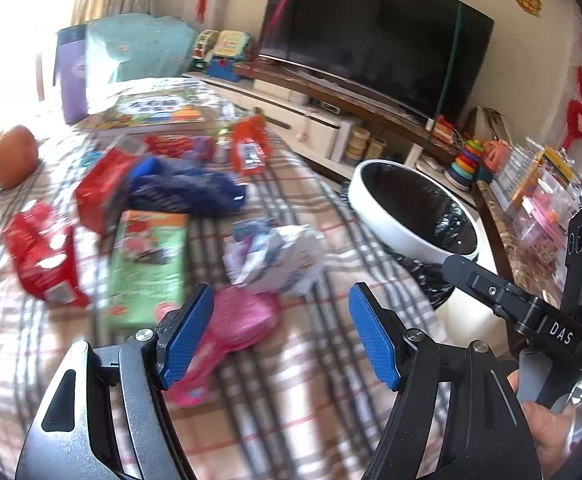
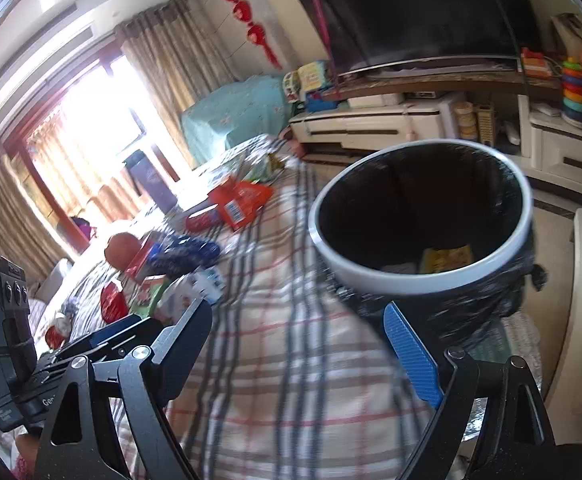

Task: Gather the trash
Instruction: 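Grasp the green milk carton with left while right grasps the crumpled foil wrapper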

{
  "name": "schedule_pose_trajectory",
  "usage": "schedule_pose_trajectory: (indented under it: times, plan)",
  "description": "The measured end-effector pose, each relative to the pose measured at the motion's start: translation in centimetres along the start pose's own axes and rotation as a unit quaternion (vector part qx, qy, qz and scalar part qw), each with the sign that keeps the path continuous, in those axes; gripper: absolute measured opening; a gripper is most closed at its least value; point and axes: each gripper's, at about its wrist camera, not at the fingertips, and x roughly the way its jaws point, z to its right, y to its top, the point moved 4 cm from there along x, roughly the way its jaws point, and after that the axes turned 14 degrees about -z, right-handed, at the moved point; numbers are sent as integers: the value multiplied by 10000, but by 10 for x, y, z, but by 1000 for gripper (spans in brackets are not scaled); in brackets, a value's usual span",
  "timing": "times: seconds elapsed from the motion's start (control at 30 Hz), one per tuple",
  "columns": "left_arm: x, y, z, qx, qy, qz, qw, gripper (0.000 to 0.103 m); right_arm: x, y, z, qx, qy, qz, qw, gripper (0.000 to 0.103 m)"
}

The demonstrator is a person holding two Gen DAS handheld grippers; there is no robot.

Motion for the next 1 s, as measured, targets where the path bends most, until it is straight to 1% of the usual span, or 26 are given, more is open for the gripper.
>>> schedule_pose_trajectory:
  times: [0.27,0.43,0.53,0.83,0.9,1.0]
  plan:
    - [-15,-15,-47,-369,220,68,9991,72,24,-10,-34,-287,54,-201,9994,89]
    - [-15,-20,-72,-607,332,48,9976,72,35,-13,-49,-420,86,-300,9986,89]
    - [-12,-21,-80,-690,373,5,9969,72,41,-14,-56,-492,102,-347,9981,89]
    - [1,-18,-86,-626,420,-191,9970,72,57,-7,-69,-683,94,-518,9963,87]
    - [2,-15,-84,-569,406,-211,9973,72,61,-4,-71,-731,89,-563,9957,81]
    - [5,-10,-79,-441,483,-265,9975,72,67,0,-74,-771,162,-665,9947,76]
